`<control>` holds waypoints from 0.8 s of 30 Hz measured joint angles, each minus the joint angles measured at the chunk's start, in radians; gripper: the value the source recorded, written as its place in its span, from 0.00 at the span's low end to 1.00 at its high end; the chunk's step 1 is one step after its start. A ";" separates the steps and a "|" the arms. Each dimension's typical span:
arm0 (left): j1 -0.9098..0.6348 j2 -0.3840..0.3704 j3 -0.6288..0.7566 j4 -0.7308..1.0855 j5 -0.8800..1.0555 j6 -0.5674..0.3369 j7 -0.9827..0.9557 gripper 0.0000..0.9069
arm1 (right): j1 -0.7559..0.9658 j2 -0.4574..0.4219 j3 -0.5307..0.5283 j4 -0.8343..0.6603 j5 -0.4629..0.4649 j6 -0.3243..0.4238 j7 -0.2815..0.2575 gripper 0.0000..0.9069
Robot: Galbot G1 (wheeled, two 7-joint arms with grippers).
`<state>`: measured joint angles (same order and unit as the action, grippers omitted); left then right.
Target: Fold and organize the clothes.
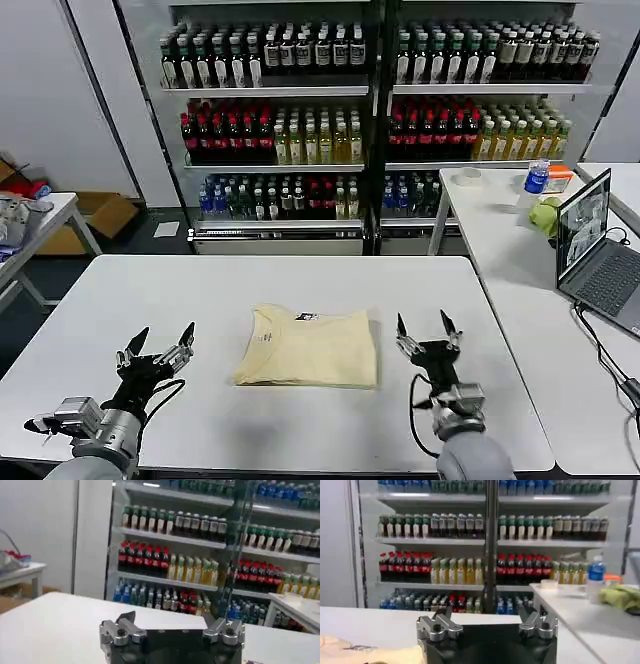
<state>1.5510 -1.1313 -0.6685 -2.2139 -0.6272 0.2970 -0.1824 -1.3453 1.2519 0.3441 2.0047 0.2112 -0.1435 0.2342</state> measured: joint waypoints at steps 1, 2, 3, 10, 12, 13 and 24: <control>-0.002 0.002 0.003 0.000 0.009 -0.004 0.002 1.00 | -0.022 -0.003 0.012 0.018 -0.006 0.005 -0.004 1.00; -0.003 0.004 0.006 0.000 0.016 -0.007 0.002 1.00 | -0.043 -0.004 0.024 0.034 -0.011 0.009 -0.006 1.00; -0.004 0.007 0.008 0.000 0.022 -0.009 0.003 1.00 | -0.065 -0.004 0.036 0.051 -0.015 0.012 -0.008 1.00; -0.009 0.019 0.021 0.000 0.051 -0.014 0.012 1.00 | -0.171 0.000 0.104 0.142 -0.030 0.019 -0.022 1.00; -0.010 0.020 0.027 0.001 0.056 -0.014 0.013 1.00 | -0.195 0.004 0.119 0.163 -0.037 0.022 -0.028 1.00; -0.010 0.021 0.030 0.001 0.058 -0.014 0.014 1.00 | -0.207 0.005 0.127 0.172 -0.041 0.022 -0.031 1.00; -0.023 0.027 0.052 0.009 0.074 -0.016 0.019 1.00 | -0.270 0.014 0.168 0.218 -0.058 0.023 -0.037 1.00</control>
<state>1.5278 -1.1040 -0.6167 -2.2044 -0.5536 0.2815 -0.1634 -1.6156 1.2662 0.5117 2.2226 0.1527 -0.1203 0.1974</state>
